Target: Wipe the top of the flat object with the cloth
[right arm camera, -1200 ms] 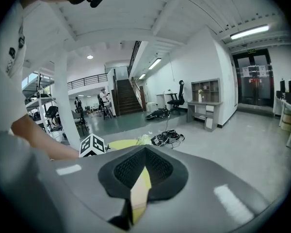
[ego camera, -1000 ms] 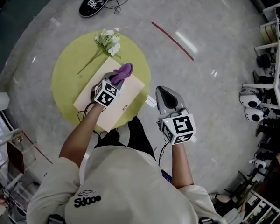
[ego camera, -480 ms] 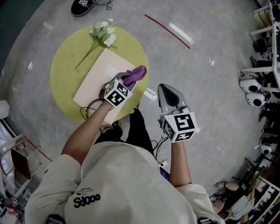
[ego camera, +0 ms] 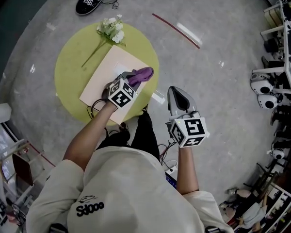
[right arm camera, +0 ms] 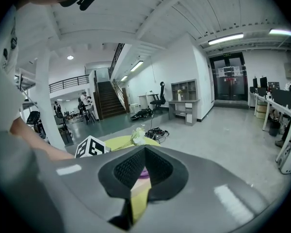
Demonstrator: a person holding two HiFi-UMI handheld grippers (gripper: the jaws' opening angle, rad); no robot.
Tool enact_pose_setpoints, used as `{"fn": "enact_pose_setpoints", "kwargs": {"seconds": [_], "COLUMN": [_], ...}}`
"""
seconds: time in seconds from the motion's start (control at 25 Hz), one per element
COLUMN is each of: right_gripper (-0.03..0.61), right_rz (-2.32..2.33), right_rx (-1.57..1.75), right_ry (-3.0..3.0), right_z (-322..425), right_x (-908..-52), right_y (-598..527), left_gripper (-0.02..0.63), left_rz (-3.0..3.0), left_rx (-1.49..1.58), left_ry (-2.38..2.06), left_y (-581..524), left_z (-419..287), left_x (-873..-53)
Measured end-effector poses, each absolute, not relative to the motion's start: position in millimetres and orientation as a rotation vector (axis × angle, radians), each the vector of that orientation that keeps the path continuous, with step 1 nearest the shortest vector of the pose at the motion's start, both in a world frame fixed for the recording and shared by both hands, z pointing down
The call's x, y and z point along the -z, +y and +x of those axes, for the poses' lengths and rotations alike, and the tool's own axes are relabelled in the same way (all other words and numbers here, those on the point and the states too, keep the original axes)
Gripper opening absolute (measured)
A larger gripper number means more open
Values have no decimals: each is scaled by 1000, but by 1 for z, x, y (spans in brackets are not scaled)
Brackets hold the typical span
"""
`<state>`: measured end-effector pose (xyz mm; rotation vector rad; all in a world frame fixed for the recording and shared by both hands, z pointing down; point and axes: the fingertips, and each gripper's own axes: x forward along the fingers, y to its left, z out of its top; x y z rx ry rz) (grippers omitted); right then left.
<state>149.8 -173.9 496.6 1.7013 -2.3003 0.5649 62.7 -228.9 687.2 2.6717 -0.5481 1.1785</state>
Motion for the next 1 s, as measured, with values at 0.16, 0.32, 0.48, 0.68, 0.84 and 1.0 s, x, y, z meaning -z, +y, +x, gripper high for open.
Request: {"fn": "enact_pose_setpoints", "kwargs": {"seconds": [0.16,0.32,0.48,0.68,0.84,1.0], "right_gripper": [8,8,8,8,8,8], "right_rz": [1661,1622,1586,1551,1536,1533], "right_rx": [-551,-535,-525,-529,-528,-527], "right_ry": [-2328,-2358,-2378,-2404,-2415,-2416], "right_z": [134,122,112,102,97,95], "right_x": [-497,-494,-497,-493,-493,-493], "right_y": [-176,-179,-184,-185,-182,-176], "left_gripper": [92,92,92,92,92,92], "left_rz": [2611,2539,2449,2332,2286,2288], "left_rx": [-1180,-1144,-1102,-1072,-1055,-1038], "left_ry": [-656,-782,-926,-1082,-1156,-1165], "left_y": [-245,-257,-271,-278,-277,-271], "left_z": [30,-8,-51,-103,-128,-130], "left_x": [-686,-684,-686,-681,-682,-684]}}
